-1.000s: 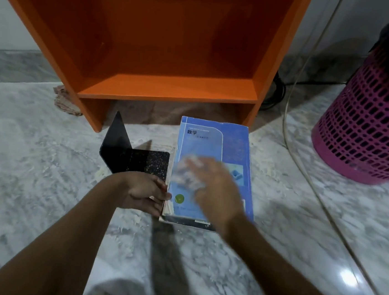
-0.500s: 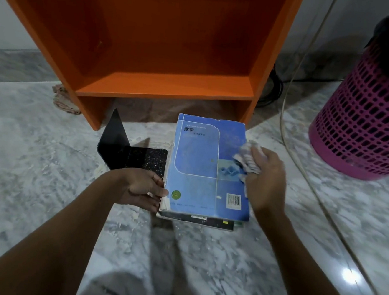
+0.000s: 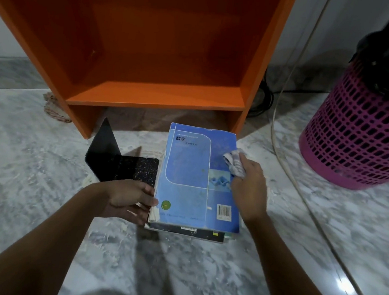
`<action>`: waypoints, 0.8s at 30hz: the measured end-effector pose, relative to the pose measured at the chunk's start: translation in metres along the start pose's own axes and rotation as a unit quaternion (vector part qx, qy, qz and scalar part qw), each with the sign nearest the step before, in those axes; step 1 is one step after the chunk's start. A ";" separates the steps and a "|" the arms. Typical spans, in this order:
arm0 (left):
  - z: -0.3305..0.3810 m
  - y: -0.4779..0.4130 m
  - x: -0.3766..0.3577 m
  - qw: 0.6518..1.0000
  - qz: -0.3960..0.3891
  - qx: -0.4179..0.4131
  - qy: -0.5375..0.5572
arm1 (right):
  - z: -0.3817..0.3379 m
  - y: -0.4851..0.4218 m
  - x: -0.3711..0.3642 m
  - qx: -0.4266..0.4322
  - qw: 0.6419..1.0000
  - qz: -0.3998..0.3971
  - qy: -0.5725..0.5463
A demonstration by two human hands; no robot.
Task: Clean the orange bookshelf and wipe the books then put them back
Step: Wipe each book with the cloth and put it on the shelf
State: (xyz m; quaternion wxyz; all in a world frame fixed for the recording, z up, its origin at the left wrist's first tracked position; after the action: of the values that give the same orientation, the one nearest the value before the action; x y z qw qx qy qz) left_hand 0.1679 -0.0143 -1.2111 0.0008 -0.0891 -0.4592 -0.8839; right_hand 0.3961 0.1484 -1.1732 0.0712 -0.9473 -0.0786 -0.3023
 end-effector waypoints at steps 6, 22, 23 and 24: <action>0.019 -0.007 0.009 0.996 0.083 -0.026 -0.002 | -0.014 0.010 -0.014 0.044 0.998 -0.024 0.050; 0.089 0.042 0.058 0.951 0.266 -0.155 -0.038 | -0.045 -0.011 -0.039 0.033 0.986 -0.140 -0.079; 0.106 0.055 0.059 0.940 0.283 -0.174 -0.078 | -0.048 -0.016 -0.031 0.025 0.987 -0.117 -0.108; 0.122 0.066 0.060 0.924 0.302 -0.190 -0.135 | -0.053 -0.020 -0.020 0.032 0.988 -0.090 -0.123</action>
State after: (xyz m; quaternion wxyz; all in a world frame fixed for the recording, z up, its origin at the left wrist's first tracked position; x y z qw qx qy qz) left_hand 0.1339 0.0518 -1.0793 0.1884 -0.3407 -0.2296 -0.8920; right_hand 0.3460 0.1557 -1.1405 0.0639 -0.9636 -0.1816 -0.1855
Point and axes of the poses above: each hand's wrist, its own y-axis away from the middle knuckle, its own x-axis out of the back of the hand, z = x × y, the point moved 8 cm from there along -y, towards the middle knuckle, and after that the axes turned 8 degrees about -y, right-handed, at the moved point
